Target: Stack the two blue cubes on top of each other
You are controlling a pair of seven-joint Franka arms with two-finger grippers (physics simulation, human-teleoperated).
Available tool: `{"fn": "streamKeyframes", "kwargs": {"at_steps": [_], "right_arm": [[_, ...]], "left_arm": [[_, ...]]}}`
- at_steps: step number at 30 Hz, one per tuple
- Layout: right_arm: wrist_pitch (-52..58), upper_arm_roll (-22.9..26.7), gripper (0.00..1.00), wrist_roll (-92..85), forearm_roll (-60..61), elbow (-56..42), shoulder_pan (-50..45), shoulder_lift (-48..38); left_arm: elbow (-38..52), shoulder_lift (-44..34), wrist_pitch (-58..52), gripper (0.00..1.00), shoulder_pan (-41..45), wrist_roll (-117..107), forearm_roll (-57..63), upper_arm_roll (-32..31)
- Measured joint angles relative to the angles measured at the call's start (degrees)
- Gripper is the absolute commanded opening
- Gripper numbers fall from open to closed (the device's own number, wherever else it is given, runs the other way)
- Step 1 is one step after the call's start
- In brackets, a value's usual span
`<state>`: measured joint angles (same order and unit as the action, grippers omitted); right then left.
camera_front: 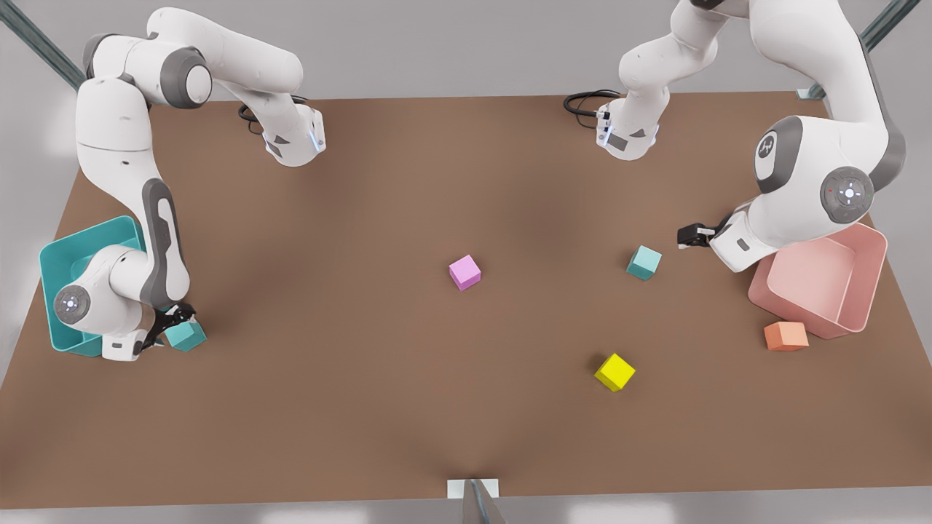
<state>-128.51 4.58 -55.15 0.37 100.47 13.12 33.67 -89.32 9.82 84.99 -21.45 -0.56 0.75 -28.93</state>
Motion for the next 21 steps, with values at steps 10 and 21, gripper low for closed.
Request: {"fn": "streamKeyframes", "kwargs": {"at_steps": [10, 21], "right_arm": [[-0.29, 0.16, 1.00, 2.51, -0.06, -0.40, 0.15, 1.94], [-0.34, 0.17, 1.00, 3.97, -0.09, -0.59, 0.44, 3.79]], "left_arm": [[-0.25, -0.07, -0.21, 1.00, -0.04, -0.10, 0.01, -0.18], [-0.39, 0.28, -0.26, 1.00, -0.20, -0.16, 0.01, -0.88]]}}
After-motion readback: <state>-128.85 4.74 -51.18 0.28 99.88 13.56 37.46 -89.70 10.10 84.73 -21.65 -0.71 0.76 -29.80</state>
